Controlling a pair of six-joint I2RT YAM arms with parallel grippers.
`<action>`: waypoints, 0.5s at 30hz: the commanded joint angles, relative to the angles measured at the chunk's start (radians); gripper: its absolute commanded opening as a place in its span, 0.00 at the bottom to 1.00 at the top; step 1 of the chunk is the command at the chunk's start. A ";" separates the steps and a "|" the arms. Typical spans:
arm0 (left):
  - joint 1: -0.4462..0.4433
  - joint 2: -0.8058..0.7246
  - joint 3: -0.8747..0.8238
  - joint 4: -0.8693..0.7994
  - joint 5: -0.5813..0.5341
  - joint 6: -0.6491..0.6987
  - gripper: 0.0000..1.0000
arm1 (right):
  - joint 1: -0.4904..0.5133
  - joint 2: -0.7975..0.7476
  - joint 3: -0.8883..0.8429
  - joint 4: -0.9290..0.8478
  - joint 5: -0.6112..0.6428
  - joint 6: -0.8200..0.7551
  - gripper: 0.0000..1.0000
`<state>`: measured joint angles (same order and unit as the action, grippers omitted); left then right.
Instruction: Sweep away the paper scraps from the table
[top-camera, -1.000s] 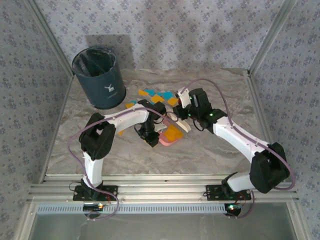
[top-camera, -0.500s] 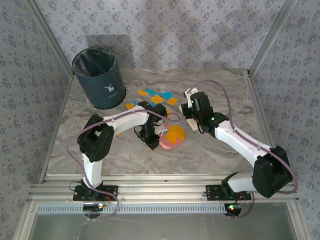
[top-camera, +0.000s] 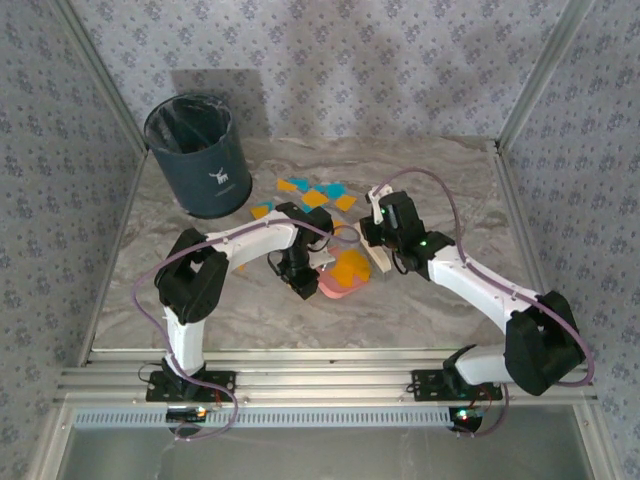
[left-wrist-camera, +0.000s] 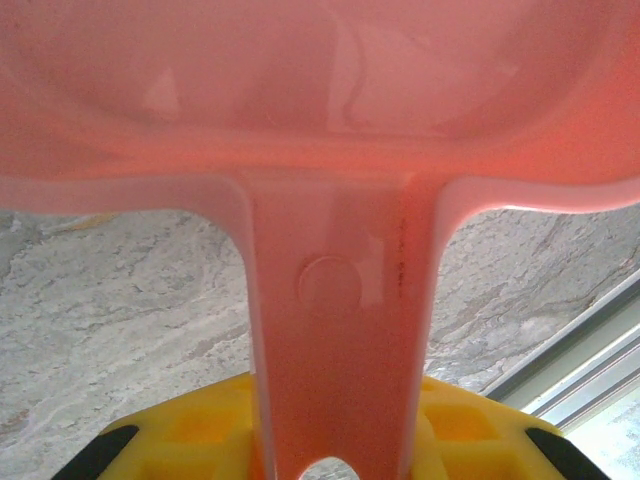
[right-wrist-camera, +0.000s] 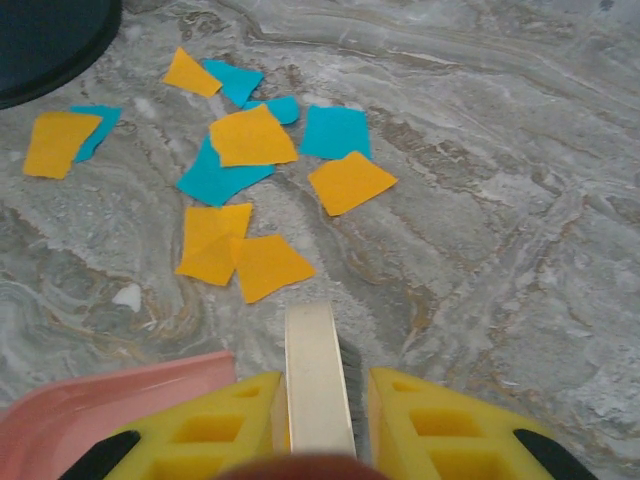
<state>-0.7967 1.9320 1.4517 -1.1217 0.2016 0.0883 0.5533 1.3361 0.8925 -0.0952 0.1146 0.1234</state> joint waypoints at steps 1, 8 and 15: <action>-0.013 0.013 0.011 -0.039 0.020 0.016 0.00 | 0.012 0.004 -0.022 0.014 -0.067 0.048 0.00; -0.013 0.015 0.007 -0.026 0.013 0.006 0.00 | 0.018 -0.001 -0.028 0.067 -0.151 0.068 0.00; -0.001 0.006 -0.005 -0.004 -0.028 -0.020 0.00 | 0.029 -0.026 -0.019 0.067 -0.182 0.067 0.00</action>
<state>-0.8043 1.9335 1.4517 -1.1206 0.1928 0.0845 0.5648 1.3357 0.8776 -0.0475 -0.0204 0.1696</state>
